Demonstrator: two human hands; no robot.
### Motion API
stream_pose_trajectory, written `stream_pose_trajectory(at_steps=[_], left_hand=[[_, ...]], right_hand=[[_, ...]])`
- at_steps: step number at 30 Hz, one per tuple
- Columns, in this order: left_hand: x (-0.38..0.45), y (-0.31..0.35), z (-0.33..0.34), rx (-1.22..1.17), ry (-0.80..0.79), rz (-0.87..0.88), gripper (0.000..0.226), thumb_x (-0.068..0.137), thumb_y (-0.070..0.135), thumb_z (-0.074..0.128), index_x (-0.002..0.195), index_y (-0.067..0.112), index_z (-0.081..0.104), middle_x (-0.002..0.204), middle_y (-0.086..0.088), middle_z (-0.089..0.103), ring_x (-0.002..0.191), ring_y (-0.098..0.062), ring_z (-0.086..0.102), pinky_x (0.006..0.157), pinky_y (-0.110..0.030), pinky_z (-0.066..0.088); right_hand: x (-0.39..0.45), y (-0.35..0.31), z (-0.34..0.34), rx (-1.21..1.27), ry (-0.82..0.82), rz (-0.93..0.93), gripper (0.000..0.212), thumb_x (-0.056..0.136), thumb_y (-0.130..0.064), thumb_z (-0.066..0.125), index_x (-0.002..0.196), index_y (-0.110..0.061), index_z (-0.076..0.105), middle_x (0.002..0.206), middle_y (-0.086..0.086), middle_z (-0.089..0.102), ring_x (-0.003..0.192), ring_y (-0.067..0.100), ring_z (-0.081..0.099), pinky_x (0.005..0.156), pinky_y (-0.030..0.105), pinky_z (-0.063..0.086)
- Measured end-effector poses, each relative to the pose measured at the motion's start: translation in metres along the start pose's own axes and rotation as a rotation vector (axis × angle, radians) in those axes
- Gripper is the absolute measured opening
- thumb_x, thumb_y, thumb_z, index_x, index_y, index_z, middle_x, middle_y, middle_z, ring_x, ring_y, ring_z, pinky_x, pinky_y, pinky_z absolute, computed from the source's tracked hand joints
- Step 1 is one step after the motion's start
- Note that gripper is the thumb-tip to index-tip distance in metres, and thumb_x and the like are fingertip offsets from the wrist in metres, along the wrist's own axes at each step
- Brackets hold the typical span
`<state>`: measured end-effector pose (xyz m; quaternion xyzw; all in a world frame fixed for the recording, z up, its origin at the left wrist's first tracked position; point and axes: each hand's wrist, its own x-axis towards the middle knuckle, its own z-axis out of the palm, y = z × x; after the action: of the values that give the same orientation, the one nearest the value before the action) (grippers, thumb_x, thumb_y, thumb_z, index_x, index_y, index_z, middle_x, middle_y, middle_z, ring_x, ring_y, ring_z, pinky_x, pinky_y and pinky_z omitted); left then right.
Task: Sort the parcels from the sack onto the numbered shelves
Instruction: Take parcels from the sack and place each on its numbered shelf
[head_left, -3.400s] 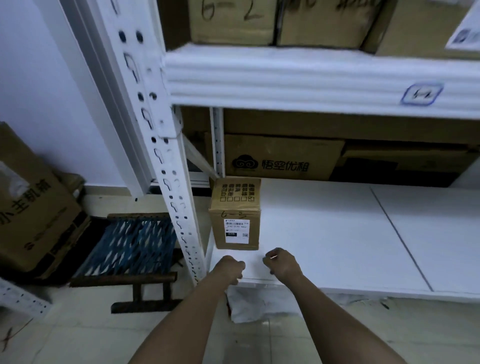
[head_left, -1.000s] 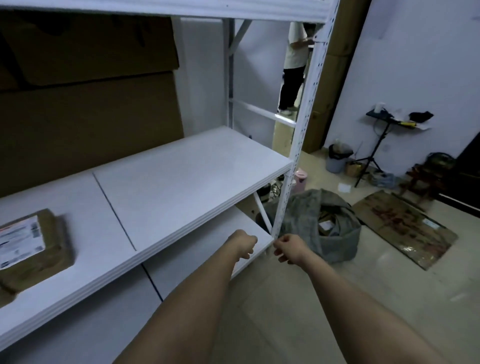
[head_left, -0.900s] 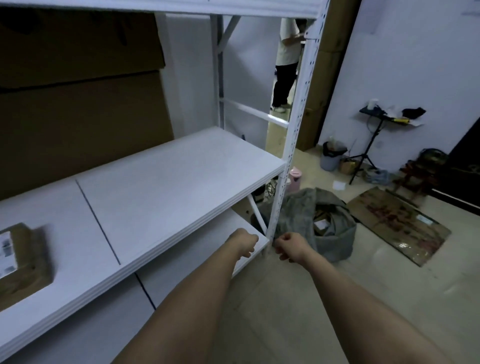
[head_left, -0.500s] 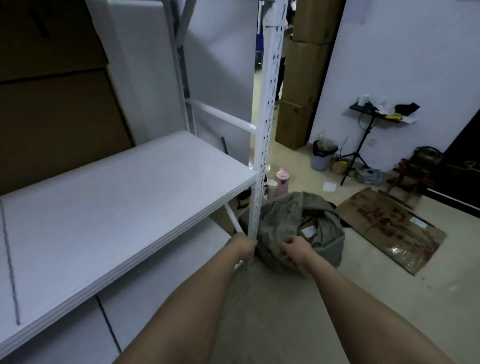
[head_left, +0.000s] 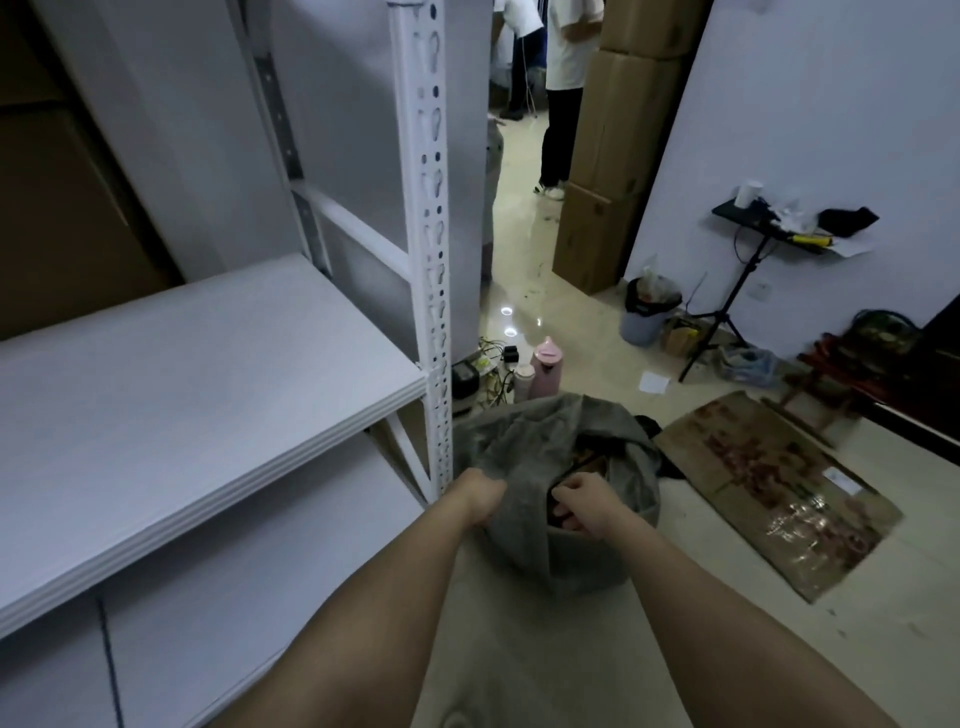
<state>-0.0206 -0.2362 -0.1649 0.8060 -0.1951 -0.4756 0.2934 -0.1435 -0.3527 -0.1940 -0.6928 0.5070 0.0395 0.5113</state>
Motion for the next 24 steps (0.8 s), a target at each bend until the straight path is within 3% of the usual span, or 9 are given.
stream_pose_trajectory(at_steps=[2,5,8,10,12,14,17,21,24], left_hand=[[0.021,0.014,0.010,0.018,-0.010,0.003,0.039,0.097,0.025,0.044,0.121,-0.004,0.056,0.120,-0.022,0.062,0.104,-0.035,0.061,0.071,-0.027,0.040],[0.057,0.040,0.024,0.017,-0.036,0.007,0.044,0.096,0.027,0.045,0.125,-0.006,0.054,0.101,-0.021,0.062,0.073,-0.025,0.058,0.058,-0.027,0.044],[0.097,0.069,0.032,0.011,-0.039,0.004,0.037,0.097,0.025,0.042,0.116,-0.004,0.057,0.100,-0.017,0.063,0.085,-0.029,0.061,0.072,-0.033,0.051],[0.124,0.091,0.038,0.026,-0.044,-0.009,0.028,0.100,0.024,0.040,0.110,0.002,0.054,0.102,-0.013,0.060,0.087,-0.026,0.056,0.060,-0.027,0.041],[0.150,0.108,0.044,0.034,-0.055,-0.030,0.031,0.101,0.023,0.039,0.122,0.003,0.050,0.106,-0.010,0.057,0.086,-0.021,0.053,0.052,-0.023,0.035],[0.173,0.125,0.048,0.046,-0.082,-0.044,0.038,0.101,0.024,0.039,0.132,0.003,0.044,0.112,-0.009,0.055,0.087,-0.017,0.053,0.051,-0.021,0.035],[0.205,0.147,0.049,0.074,-0.079,-0.064,0.032,0.101,0.023,0.039,0.124,0.003,0.049,0.109,-0.009,0.056,0.088,-0.019,0.056,0.054,-0.021,0.038],[0.237,0.173,0.050,0.073,-0.061,-0.074,0.029,0.100,0.017,0.040,0.118,-0.001,0.055,0.094,-0.010,0.057,0.068,-0.016,0.054,0.058,-0.025,0.046],[0.259,0.187,0.054,0.084,-0.061,-0.088,0.024,0.099,0.015,0.040,0.109,0.000,0.056,0.091,-0.011,0.057,0.069,-0.019,0.055,0.064,-0.025,0.052]], right_hand=[[0.017,0.004,-0.015,0.031,-0.001,0.010,0.016,0.100,-0.018,0.048,0.110,-0.010,0.057,0.091,0.011,0.062,0.068,0.019,0.056,0.062,0.028,0.050],[0.051,0.010,-0.042,0.028,0.009,0.011,0.013,0.099,-0.019,0.050,0.106,-0.010,0.056,0.081,0.005,0.060,0.074,0.021,0.058,0.072,0.034,0.051],[0.090,0.008,-0.071,-0.028,0.022,0.015,0.018,0.098,-0.021,0.051,0.107,-0.006,0.059,0.080,0.004,0.061,0.071,0.019,0.058,0.057,0.025,0.045],[0.118,0.004,-0.090,-0.056,0.021,0.024,0.016,0.099,-0.022,0.051,0.103,-0.008,0.058,0.085,0.007,0.063,0.072,0.020,0.057,0.052,0.024,0.040],[0.144,-0.001,-0.106,-0.093,0.015,0.031,0.014,0.098,-0.022,0.051,0.096,-0.010,0.058,0.088,0.008,0.063,0.071,0.019,0.056,0.051,0.022,0.038],[0.168,-0.007,-0.122,-0.118,-0.001,0.045,0.013,0.099,-0.022,0.051,0.095,-0.010,0.057,0.091,0.009,0.063,0.069,0.016,0.056,0.051,0.021,0.037],[0.203,-0.013,-0.143,-0.117,-0.020,0.059,0.013,0.099,-0.020,0.051,0.097,-0.009,0.058,0.089,0.007,0.064,0.071,0.017,0.058,0.050,0.021,0.038],[0.238,-0.018,-0.165,-0.169,-0.060,0.066,0.016,0.100,-0.020,0.049,0.101,-0.007,0.058,0.078,0.000,0.060,0.061,0.012,0.053,0.048,0.019,0.037],[0.267,-0.019,-0.179,-0.212,-0.088,0.058,0.023,0.099,-0.021,0.049,0.108,-0.003,0.061,0.080,0.002,0.061,0.060,0.011,0.054,0.049,0.020,0.037]])
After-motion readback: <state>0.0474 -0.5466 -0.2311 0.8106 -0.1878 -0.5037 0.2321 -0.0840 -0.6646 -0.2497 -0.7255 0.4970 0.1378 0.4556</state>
